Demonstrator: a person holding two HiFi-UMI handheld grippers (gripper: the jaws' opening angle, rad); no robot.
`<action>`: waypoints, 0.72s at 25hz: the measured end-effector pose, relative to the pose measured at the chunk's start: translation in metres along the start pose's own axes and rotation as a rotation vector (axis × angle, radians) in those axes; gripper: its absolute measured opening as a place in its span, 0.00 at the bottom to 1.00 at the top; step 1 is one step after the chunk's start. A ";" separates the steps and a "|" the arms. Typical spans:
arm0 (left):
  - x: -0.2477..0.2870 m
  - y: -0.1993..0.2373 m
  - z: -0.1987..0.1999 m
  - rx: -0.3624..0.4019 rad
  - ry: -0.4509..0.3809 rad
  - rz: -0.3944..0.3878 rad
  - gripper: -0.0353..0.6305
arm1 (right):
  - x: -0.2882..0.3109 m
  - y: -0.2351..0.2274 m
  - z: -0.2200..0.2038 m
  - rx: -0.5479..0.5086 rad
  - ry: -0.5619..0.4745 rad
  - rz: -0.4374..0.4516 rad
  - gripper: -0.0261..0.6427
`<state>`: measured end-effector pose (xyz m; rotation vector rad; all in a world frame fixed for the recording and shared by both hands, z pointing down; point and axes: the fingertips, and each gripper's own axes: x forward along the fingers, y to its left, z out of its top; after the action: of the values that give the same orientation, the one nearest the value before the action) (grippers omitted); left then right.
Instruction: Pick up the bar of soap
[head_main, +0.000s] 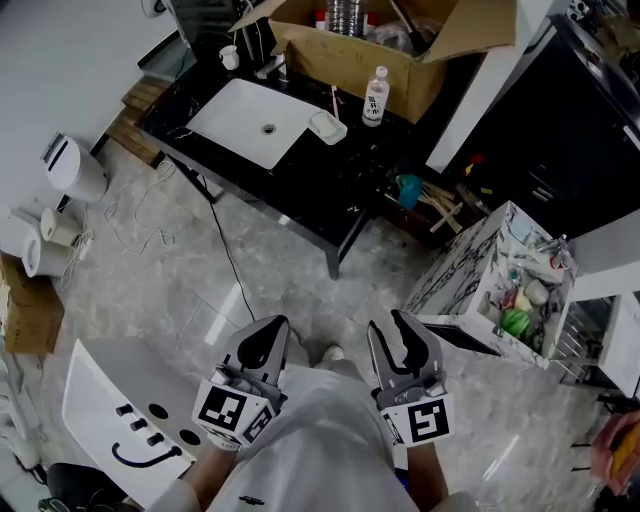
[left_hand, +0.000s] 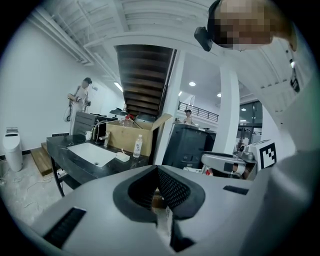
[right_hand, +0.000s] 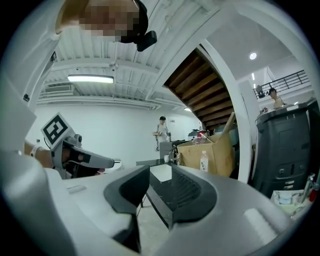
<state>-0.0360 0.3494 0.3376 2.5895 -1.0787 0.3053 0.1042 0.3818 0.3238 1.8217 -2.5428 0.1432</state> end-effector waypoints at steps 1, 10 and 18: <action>0.003 -0.003 -0.002 0.000 0.005 0.001 0.05 | -0.001 -0.006 0.000 0.013 -0.006 -0.002 0.25; 0.034 0.009 0.004 -0.010 0.002 0.024 0.05 | 0.025 -0.040 -0.003 0.092 -0.026 0.002 0.25; 0.082 0.070 0.034 -0.023 -0.029 0.018 0.05 | 0.107 -0.049 -0.002 0.101 -0.017 0.038 0.25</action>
<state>-0.0271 0.2366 0.3464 2.5727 -1.1097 0.2588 0.1159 0.2654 0.3362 1.8161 -2.6289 0.2628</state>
